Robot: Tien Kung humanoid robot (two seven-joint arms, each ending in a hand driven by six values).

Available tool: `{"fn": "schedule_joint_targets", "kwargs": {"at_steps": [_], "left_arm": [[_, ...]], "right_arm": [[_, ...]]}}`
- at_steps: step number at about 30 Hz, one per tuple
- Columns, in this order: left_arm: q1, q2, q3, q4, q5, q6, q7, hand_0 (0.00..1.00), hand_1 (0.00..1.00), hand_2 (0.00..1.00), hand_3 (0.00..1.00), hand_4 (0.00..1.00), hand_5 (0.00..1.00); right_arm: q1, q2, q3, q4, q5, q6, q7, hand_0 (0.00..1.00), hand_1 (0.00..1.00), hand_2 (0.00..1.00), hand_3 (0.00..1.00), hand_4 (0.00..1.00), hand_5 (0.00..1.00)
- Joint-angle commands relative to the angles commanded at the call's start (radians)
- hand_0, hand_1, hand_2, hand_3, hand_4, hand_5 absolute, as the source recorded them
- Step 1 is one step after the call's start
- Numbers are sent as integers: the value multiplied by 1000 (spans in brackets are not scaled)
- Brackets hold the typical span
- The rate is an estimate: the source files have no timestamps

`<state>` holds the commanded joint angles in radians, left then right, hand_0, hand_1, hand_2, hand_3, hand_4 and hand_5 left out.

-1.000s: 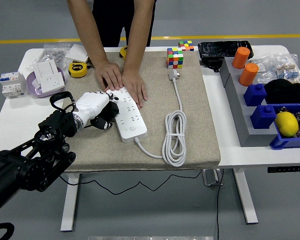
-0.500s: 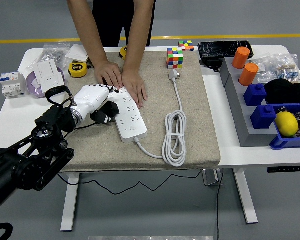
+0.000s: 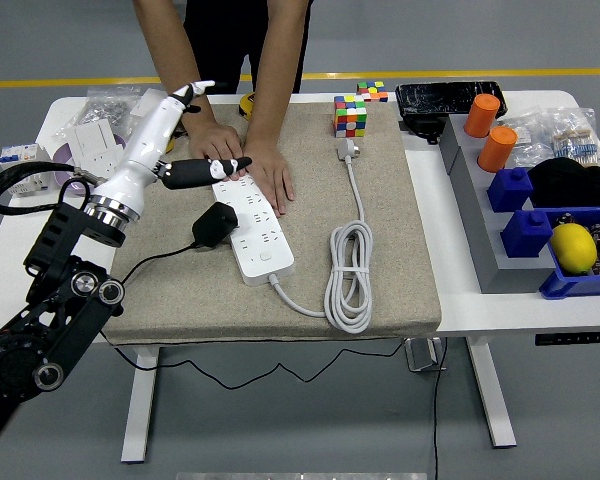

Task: Pick up the plug,place it near the board,insert it into the board,press the button

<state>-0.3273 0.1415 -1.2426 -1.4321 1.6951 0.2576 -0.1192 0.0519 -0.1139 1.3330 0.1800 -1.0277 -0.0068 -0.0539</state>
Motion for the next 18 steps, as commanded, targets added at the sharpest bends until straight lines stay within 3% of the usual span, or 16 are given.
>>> {"fn": "schedule_joint_targets", "kwargs": {"at_steps": [2,3,6,9,13,15,18], "left_arm": [[34,-7,-41,-23,-85,0,-24,823,906,887,887,998,887],[52,-11,-60,-33,-130,0,-37,906,967,938,943,998,998],[107,-25,-123,-52,-254,-5,-60,906,967,938,943,998,998],[167,-39,-180,-63,-377,-13,-52,921,977,944,947,998,998],[235,-35,-204,-71,-546,-20,-28,921,977,944,947,998,998],[268,-25,-199,-78,-588,-28,-5,937,978,940,945,998,998],[307,-3,-186,-86,-561,-46,30,937,978,940,945,998,998]], "right_arm": [[1,-1,-2,0,2,0,2,794,710,702,668,998,765],[2,-1,-2,0,1,0,2,796,709,701,667,998,764],[0,-2,1,0,-6,1,0,796,709,701,667,998,764],[-1,-2,3,0,-9,1,-1,792,708,701,668,998,764],[-3,-2,7,0,-12,1,-1,792,708,701,668,998,764],[-4,-3,7,0,-13,2,-1,792,708,702,668,998,766],[-3,-4,9,0,-15,2,-2,792,708,702,668,998,766]]}}
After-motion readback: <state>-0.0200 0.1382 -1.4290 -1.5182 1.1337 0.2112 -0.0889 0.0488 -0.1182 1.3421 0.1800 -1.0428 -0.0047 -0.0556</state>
